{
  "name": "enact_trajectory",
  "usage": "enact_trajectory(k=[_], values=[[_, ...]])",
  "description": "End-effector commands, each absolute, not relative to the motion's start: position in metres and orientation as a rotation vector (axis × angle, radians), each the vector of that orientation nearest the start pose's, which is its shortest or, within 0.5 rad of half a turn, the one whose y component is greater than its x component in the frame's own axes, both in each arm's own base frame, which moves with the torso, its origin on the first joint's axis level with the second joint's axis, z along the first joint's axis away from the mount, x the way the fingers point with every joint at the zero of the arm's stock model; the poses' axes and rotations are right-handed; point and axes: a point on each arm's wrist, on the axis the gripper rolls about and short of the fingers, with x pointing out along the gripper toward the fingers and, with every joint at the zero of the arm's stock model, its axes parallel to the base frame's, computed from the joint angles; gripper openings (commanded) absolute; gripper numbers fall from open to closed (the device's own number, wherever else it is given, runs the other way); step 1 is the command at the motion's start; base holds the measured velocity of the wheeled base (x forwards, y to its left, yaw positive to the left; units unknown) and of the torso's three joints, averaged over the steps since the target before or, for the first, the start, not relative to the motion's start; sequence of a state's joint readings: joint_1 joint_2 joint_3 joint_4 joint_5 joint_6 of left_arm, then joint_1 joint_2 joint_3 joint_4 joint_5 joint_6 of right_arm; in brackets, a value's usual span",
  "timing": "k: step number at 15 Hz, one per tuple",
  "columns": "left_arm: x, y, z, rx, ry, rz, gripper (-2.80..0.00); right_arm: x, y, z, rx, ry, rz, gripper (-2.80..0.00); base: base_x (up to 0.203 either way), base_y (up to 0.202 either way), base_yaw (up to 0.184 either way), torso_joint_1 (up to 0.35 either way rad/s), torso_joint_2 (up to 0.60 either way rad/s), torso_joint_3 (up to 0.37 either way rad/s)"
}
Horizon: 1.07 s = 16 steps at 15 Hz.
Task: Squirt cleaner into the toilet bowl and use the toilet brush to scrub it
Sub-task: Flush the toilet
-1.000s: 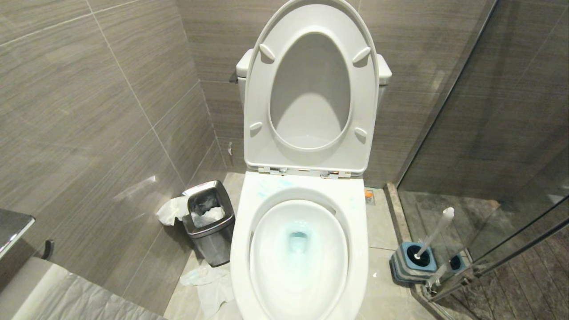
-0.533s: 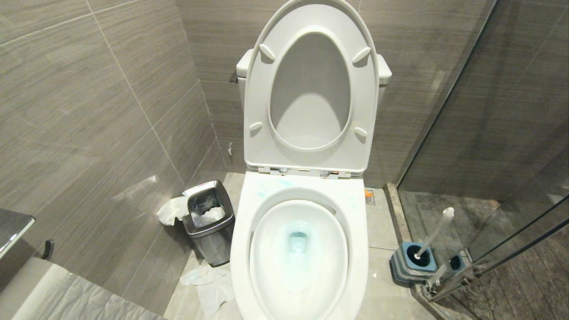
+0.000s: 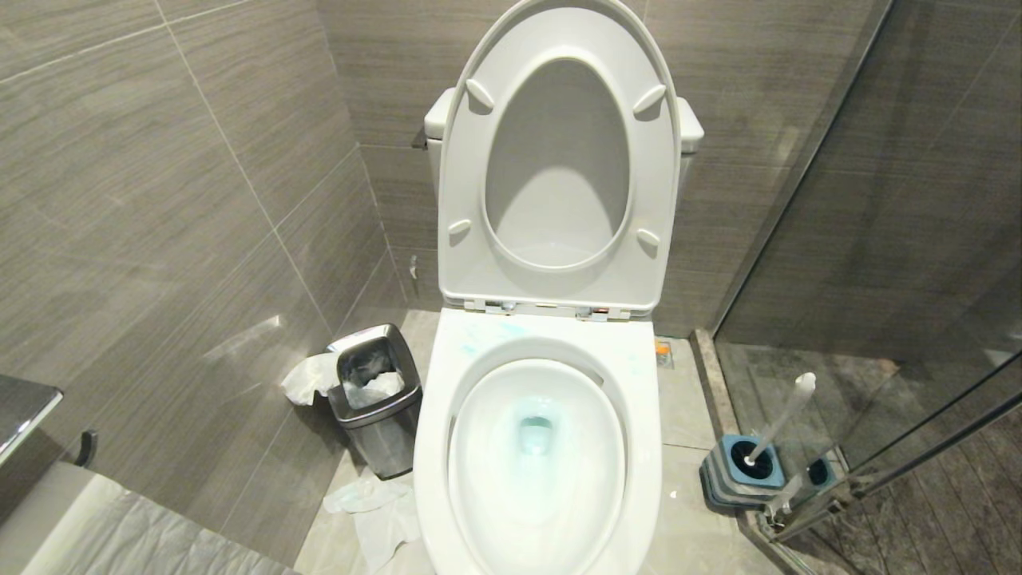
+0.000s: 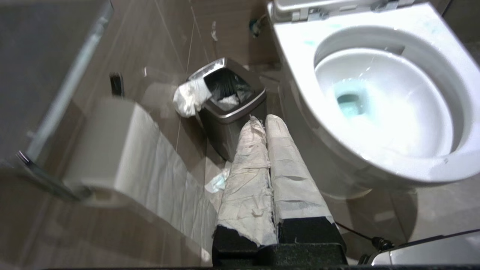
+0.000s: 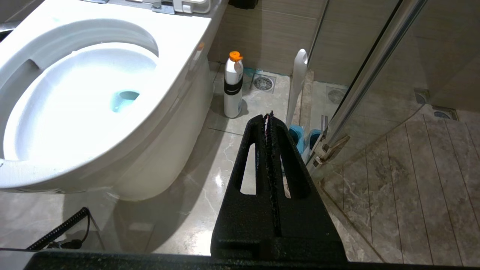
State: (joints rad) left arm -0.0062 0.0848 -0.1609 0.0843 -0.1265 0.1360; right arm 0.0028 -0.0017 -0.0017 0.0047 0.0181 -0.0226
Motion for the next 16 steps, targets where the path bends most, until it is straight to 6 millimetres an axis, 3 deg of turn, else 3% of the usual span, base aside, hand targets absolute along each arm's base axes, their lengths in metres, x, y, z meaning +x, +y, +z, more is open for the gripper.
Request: enact_trajectory(k=[1, 6, 8, 10, 16], values=[[-0.015, -0.003, 0.159, 0.133, 0.039, -0.154, -2.8, -0.023, 0.0, 0.075, -0.023, 0.003, 0.022, -2.8, 0.0, 0.0, 0.0, 0.0, 0.0, 0.0], [0.028, -0.005, 0.291, 0.137, -0.066, -0.197, -2.8, -0.023, 0.0, 0.075, -0.023, 0.003, 0.022, -2.8, 0.0, 0.0, 0.0, 0.0, 0.0, 0.0], [0.048, -0.006, 0.332, 0.139, -0.113, -0.201, -2.8, -0.023, 0.0, 0.075, -0.023, 0.003, 0.022, -2.8, 0.0, 0.0, 0.0, 0.0, 0.0, 0.0], [0.062, -0.007, 0.354, 0.14, -0.135, -0.206, -2.8, -0.023, 0.0, 0.075, -0.023, 0.003, 0.022, -2.8, 0.0, 0.0, 0.0, 0.0, 0.0, 0.0], [0.084, -0.015, 0.373, 0.12, -0.145, -0.282, -2.8, -0.023, 0.0, 0.075, -0.023, 0.003, 0.022, -2.8, 0.0, 0.0, 0.0, 0.0, 0.0, 0.0]])
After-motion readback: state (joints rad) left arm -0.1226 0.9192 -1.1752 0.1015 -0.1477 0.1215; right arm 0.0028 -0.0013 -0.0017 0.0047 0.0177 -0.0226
